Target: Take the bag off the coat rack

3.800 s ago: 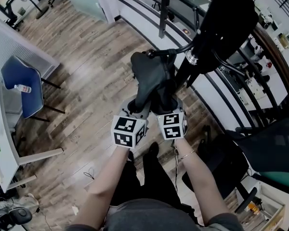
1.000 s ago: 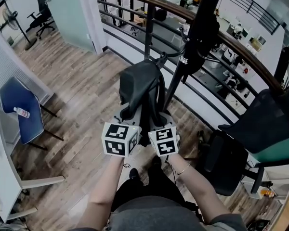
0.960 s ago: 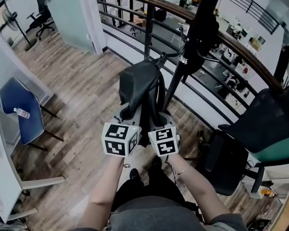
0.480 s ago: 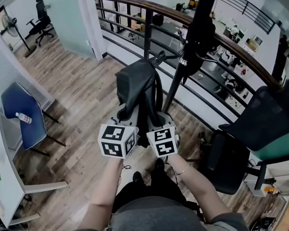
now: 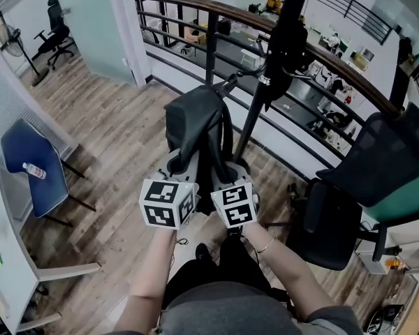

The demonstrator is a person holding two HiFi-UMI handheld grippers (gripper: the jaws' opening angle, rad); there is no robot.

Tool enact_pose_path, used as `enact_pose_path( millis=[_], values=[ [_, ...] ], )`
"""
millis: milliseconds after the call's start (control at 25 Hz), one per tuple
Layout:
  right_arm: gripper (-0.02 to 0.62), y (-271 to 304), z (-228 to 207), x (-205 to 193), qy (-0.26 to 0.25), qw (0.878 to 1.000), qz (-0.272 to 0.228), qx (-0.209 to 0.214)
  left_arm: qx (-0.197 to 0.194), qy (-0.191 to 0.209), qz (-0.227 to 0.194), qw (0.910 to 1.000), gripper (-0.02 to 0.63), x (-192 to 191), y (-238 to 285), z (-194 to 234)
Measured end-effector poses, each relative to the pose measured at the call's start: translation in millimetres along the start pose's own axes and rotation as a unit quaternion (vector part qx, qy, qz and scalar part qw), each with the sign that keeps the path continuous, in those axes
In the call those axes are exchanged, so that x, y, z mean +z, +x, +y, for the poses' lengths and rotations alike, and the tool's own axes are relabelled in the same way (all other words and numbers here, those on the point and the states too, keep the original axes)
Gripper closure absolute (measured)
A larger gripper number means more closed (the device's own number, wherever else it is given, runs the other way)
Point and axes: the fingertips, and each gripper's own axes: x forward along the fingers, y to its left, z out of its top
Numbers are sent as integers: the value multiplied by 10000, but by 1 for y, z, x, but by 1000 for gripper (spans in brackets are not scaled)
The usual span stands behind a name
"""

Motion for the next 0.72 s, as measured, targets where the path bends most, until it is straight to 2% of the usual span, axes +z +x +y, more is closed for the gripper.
enact_pose_path(
  millis=[400, 720],
  values=[
    [541, -36, 3, -18, 357, 9985, -1, -424, -508, 83, 136, 9986, 580, -6, -14, -30],
    [543, -78, -33, -39, 747, 9925, 21, -973, -1122, 235, 203, 9932, 580, -8, 2, -83]
  ],
)
